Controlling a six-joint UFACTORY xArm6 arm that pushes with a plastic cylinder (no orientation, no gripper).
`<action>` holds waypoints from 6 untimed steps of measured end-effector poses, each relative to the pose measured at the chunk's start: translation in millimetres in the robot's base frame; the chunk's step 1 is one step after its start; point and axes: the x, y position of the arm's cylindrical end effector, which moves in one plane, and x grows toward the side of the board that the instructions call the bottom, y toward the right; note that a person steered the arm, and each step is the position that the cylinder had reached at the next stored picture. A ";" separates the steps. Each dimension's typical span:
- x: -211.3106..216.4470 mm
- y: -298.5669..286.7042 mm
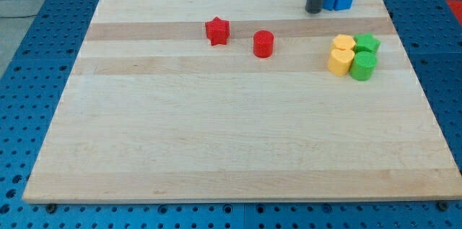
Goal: Move the red circle towards the bottom right corner of the board
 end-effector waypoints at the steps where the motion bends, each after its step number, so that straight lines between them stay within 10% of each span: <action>1: 23.1 -33.6; 6: 137.7 -149.8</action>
